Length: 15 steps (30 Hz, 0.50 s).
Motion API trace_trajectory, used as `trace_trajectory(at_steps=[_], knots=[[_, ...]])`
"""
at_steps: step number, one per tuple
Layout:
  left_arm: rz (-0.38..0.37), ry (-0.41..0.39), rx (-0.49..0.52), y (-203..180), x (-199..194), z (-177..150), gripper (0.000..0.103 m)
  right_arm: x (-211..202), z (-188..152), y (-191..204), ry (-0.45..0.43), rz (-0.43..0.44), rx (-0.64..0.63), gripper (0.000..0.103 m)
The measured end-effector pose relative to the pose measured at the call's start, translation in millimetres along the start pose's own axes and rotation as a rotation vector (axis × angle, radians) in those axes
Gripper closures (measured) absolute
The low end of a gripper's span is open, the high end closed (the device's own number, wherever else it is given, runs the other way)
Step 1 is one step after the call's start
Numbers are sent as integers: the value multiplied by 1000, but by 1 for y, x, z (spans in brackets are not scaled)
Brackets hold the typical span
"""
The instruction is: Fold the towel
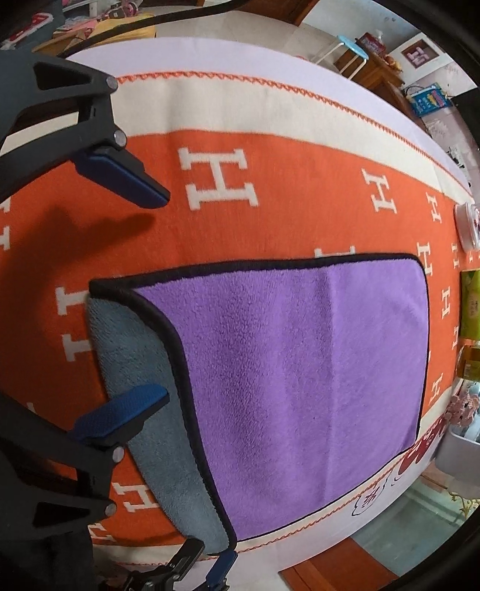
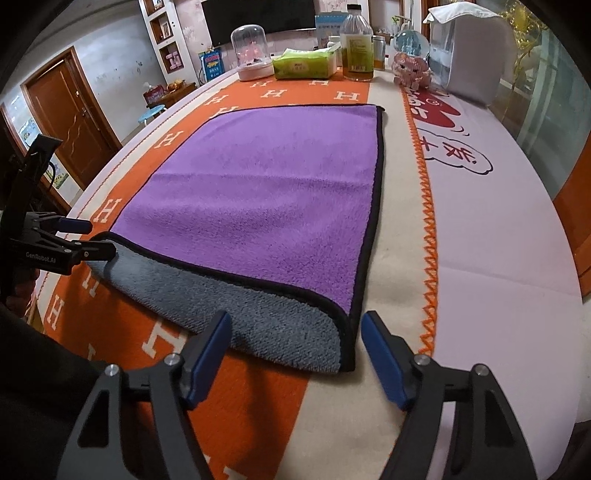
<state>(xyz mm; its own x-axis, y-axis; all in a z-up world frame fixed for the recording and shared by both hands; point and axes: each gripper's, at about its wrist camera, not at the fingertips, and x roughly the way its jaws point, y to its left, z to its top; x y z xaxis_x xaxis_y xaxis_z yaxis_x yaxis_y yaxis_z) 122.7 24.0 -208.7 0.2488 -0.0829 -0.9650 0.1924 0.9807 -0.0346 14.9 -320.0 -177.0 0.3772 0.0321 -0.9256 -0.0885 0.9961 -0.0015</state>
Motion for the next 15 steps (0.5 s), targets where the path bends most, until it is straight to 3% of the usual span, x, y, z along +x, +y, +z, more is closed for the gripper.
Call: trace_trajectory(at_steps=[15], knots=[[-67, 6, 23, -24, 10, 13, 41, 2, 0, -3, 14, 13, -2, 55]])
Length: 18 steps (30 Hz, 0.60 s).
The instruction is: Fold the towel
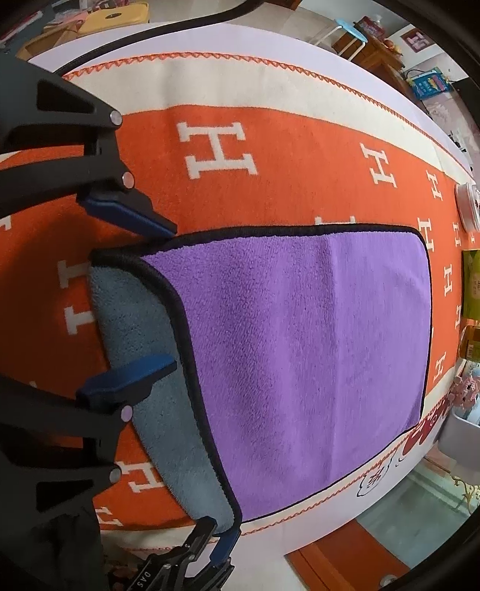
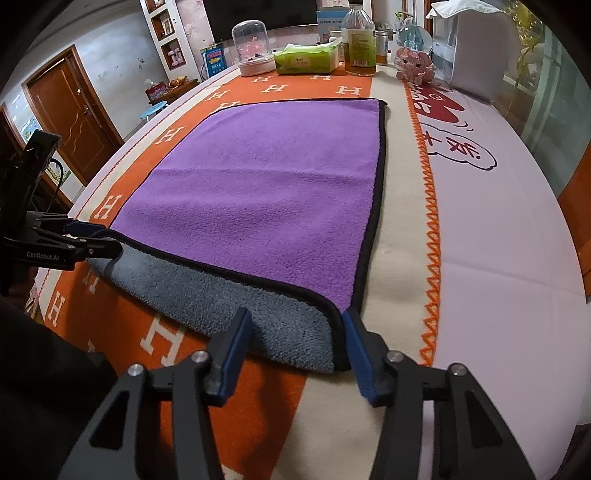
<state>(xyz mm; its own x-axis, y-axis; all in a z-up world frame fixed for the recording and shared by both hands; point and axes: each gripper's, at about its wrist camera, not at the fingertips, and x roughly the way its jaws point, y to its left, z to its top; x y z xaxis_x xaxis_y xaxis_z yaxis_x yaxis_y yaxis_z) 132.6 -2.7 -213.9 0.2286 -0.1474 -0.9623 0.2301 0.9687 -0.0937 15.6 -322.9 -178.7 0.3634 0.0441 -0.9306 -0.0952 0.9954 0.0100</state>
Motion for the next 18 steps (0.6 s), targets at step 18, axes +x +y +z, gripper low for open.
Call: trace_trajectory(at_steps=[18], knots=[[-4, -21, -41, 18, -27, -35, 71, -9, -3, -3, 1, 10, -6, 84]])
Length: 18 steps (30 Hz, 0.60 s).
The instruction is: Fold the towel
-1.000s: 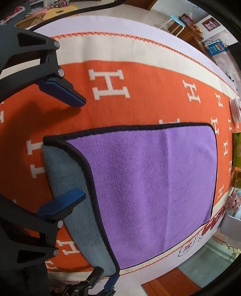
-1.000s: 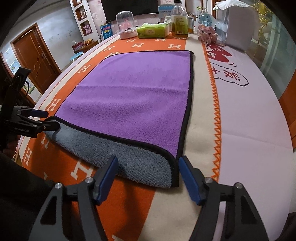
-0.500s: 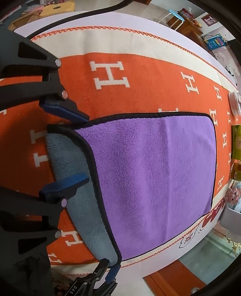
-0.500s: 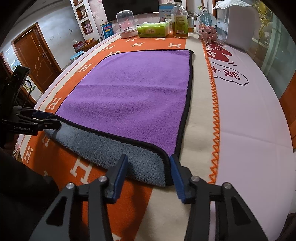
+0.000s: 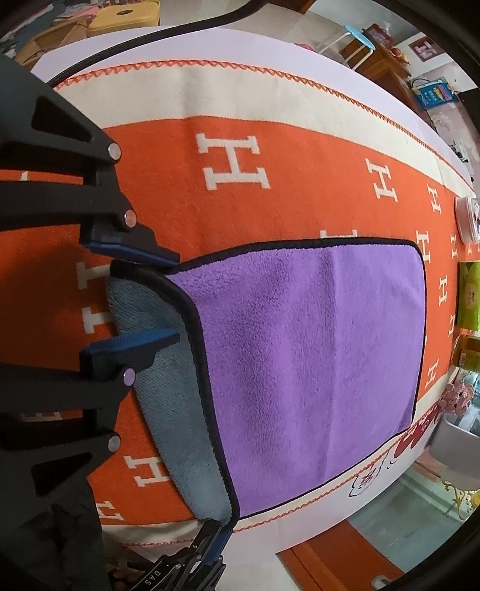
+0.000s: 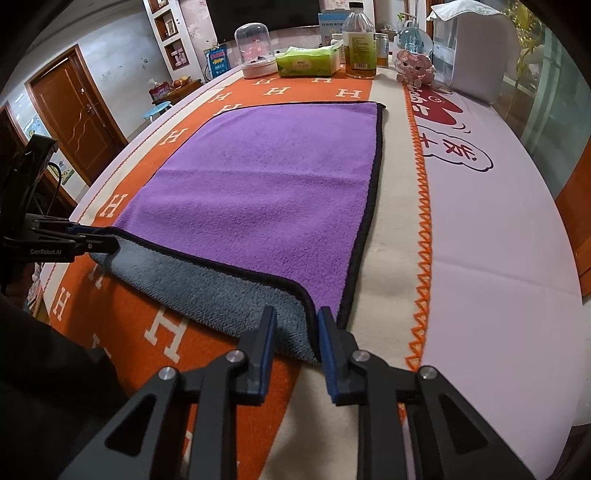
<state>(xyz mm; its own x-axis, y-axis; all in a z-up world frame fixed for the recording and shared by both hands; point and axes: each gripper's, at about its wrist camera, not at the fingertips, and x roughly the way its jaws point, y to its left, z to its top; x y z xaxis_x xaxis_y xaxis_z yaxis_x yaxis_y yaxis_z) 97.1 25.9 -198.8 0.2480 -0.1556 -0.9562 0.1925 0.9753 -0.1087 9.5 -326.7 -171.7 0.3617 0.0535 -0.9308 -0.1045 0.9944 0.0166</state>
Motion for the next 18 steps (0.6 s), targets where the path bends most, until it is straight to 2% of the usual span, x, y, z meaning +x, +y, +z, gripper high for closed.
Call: trace_trajectory(at_steps=[3, 5, 8, 18], knots=[[2, -7, -7, 0, -1, -1, 77, -2, -1, 0, 4, -3, -4, 89], [-7, -5, -11, 3, -3, -5, 91, -2, -2, 1, 3, -3, -6, 91], [-11, -10, -10, 4, -5, -8, 93, -2, -1, 0, 5, -1, -6, 96], [-12, -10, -7, 5, -6, -7, 96, -5, -1, 1, 1, -6, -10, 98]])
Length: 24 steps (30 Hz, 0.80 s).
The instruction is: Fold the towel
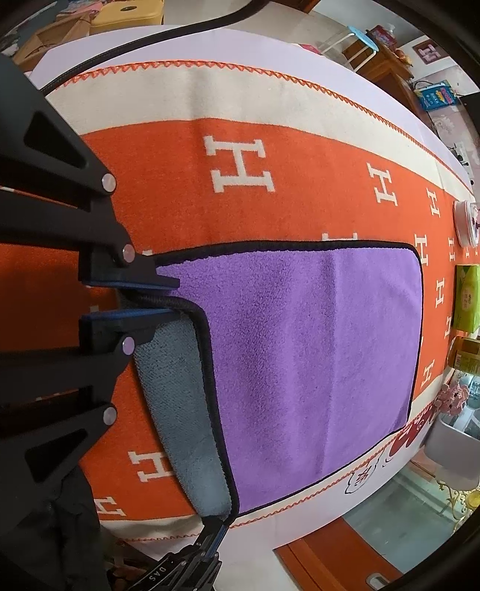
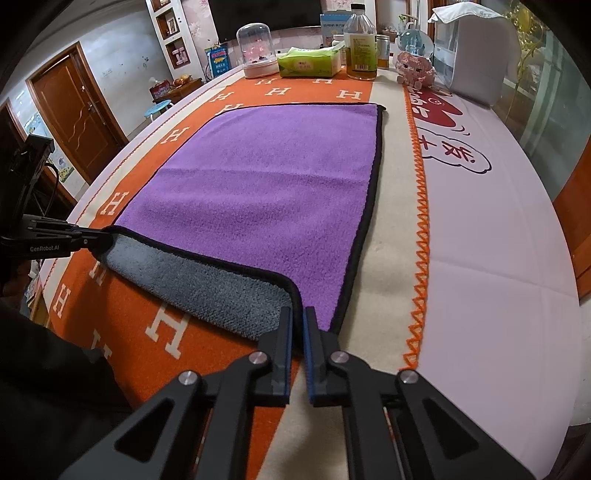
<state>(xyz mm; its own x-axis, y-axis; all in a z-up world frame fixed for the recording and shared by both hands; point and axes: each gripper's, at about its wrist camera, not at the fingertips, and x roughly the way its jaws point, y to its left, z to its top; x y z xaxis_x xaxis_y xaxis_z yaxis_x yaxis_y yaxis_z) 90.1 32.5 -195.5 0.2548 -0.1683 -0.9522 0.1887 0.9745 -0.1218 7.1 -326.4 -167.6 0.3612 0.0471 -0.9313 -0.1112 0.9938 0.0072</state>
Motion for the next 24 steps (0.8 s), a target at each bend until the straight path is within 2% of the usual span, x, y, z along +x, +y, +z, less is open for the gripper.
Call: trace_trajectory(at_steps=[11, 24], knots=[[-5, -17, 5, 0, -15, 11, 97, -9, 9, 1, -27, -7, -3, 98], [-7, -116, 35, -5, -63, 40, 97, -30, 39, -3, -121, -48, -11, 98]])
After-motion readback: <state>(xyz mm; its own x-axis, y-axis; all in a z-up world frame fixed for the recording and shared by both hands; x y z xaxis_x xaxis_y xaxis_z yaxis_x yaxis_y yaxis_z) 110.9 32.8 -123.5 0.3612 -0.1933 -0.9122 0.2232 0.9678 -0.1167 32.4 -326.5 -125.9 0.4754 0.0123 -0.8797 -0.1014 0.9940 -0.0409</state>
